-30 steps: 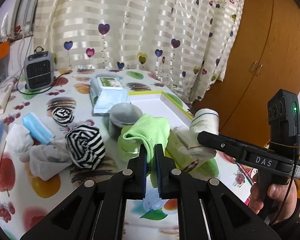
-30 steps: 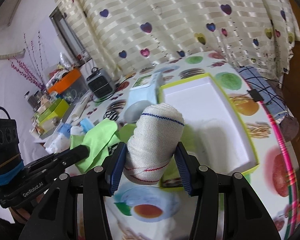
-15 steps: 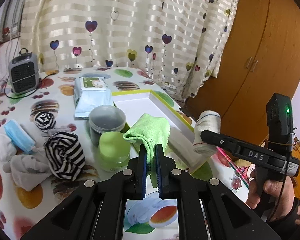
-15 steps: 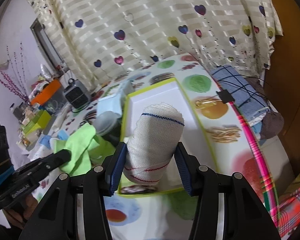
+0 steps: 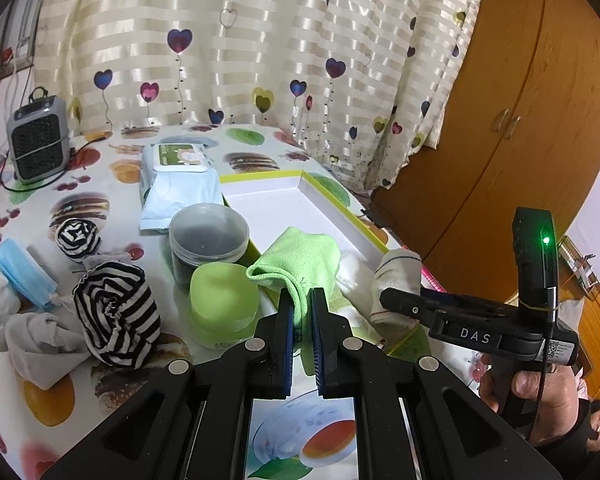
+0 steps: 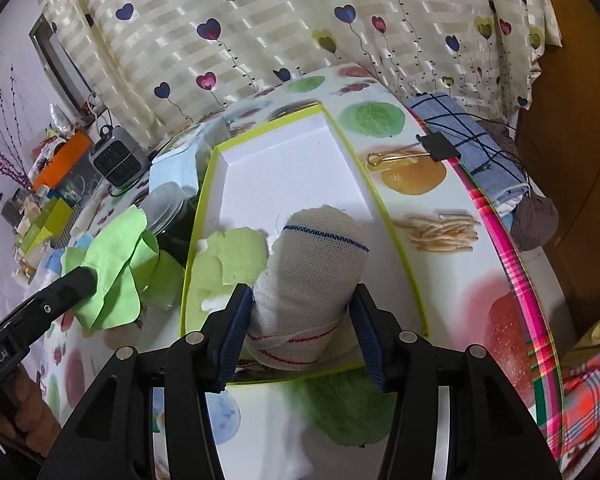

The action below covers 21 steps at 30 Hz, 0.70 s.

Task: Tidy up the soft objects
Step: 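Carry the green cloth and white roll toward the white box, then lower both items into the box and open both tools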

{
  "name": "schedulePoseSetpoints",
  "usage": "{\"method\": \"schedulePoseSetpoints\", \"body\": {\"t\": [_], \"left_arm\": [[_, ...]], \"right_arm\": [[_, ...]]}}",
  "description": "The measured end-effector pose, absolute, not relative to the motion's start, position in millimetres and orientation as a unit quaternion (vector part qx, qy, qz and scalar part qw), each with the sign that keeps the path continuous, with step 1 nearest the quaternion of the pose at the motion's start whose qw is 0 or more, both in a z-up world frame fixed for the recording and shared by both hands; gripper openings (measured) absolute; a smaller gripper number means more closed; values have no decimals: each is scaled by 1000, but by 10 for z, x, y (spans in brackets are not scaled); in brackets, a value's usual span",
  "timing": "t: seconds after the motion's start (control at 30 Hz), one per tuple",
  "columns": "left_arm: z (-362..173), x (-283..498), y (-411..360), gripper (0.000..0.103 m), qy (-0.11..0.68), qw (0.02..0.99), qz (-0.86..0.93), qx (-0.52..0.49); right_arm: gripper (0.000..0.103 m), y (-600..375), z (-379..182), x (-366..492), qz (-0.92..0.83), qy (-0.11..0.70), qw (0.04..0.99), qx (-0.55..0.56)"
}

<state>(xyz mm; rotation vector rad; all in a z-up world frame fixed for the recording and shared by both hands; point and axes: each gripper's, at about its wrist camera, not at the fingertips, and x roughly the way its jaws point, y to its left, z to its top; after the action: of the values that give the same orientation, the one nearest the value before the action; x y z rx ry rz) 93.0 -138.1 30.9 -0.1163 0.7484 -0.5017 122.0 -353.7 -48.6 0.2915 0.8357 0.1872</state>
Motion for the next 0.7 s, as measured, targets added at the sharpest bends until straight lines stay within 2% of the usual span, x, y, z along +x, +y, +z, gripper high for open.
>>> {"method": "schedulePoseSetpoints", "body": {"t": [0.47,0.7], "left_arm": [[319,928,-1547,8,362,895,-255,-49],[322,935,-1577,8,362,895,-255,-48]], "right_arm": [[52,-3575,-357,1183,74,384,916,89],[39,-3587,-312,1291,80,368,923,84]]}}
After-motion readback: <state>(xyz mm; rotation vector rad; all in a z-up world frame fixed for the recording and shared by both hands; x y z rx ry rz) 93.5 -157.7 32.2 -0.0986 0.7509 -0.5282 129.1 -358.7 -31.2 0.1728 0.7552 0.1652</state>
